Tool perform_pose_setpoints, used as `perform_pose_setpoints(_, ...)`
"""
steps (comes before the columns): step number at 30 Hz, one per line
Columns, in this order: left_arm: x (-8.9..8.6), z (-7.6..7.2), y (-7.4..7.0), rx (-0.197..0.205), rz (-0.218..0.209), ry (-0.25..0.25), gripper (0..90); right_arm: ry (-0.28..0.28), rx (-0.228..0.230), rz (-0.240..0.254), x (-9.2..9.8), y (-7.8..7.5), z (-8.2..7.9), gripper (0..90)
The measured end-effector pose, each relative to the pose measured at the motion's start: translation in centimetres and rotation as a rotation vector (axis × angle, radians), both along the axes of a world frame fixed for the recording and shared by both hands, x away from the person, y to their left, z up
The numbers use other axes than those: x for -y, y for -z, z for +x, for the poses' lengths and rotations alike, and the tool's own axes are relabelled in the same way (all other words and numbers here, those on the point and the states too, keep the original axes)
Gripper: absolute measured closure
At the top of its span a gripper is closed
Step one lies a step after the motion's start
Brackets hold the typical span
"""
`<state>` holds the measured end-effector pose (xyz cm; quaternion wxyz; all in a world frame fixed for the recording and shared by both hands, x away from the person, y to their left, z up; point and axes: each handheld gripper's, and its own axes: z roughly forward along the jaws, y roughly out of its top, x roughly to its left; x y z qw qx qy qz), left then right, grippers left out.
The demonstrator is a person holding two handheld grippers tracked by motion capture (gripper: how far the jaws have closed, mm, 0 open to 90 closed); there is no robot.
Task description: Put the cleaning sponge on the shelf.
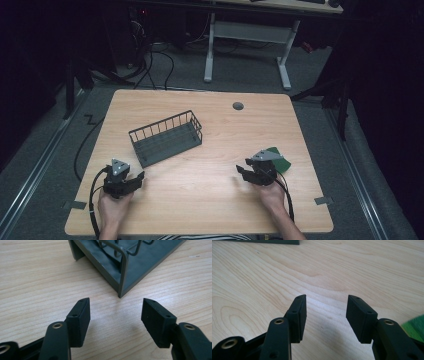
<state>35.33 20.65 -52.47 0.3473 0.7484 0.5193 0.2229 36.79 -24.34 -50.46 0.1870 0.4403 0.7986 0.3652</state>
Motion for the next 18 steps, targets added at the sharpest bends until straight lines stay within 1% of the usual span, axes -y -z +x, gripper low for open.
perform_pose_setpoints(2, 0.1, 0.1, -0.3, -0.001, -0.007, -0.001, 42.3, -0.008, -0.005, 0.005, -0.7, -0.5, 0.6, 51.8)
perform_pose_setpoints(4, 0.2, 0.2, -0.5, 0.001, -0.009, -0.002, 42.4, -0.011, -0.005, 0.007, -0.8, -0.6, 0.7, 51.6)
perform_pose_setpoints(5, 0.2, 0.2, -0.7, 0.001, -0.009, 0.001, 42.5, -0.016, 0.0, 0.01, -1.1, -0.7, 0.9, 51.2)
perform_pose_setpoints(6, 0.3, 0.3, -0.8, 0.002, -0.012, 0.001, 42.5, -0.018, -0.004, 0.019, -1.3, -0.9, 1.1, 50.9)
perform_pose_setpoints(10, 0.7, 0.7, -1.2, 0.002, -0.008, 0.008, 42.4, -0.043, 0.003, 0.016, -2.7, -1.9, 2.3, 50.7)
perform_pose_setpoints(12, 0.8, 0.7, -1.3, 0.003, -0.009, 0.008, 42.4, -0.045, 0.004, 0.017, -3.0, -2.1, 2.5, 50.8)
perform_pose_setpoints(13, 0.9, 0.8, -1.4, 0.003, -0.009, 0.009, 42.4, -0.061, -0.002, 0.019, -3.6, -2.5, 3.2, 51.6)
perform_pose_setpoints(15, 1.0, 0.9, -1.6, 0.004, -0.009, 0.009, 42.4, -0.066, -0.001, 0.018, -3.8, -2.7, 3.4, 52.7)
perform_pose_setpoints(16, 1.1, 0.9, -1.7, 0.007, -0.011, 0.007, 42.4, -0.077, -0.009, 0.02, -4.1, -2.8, 3.8, 53.6)
perform_pose_setpoints(17, 1.1, 1.0, -1.7, 0.006, -0.011, 0.007, 42.5, -0.087, -0.015, 0.033, -4.6, -3.0, 4.5, 54.9)
perform_pose_setpoints(18, 1.1, 1.0, -1.8, 0.009, -0.014, 0.004, 42.5, -0.087, -0.015, 0.033, -4.6, -3.0, 4.5, 54.9)
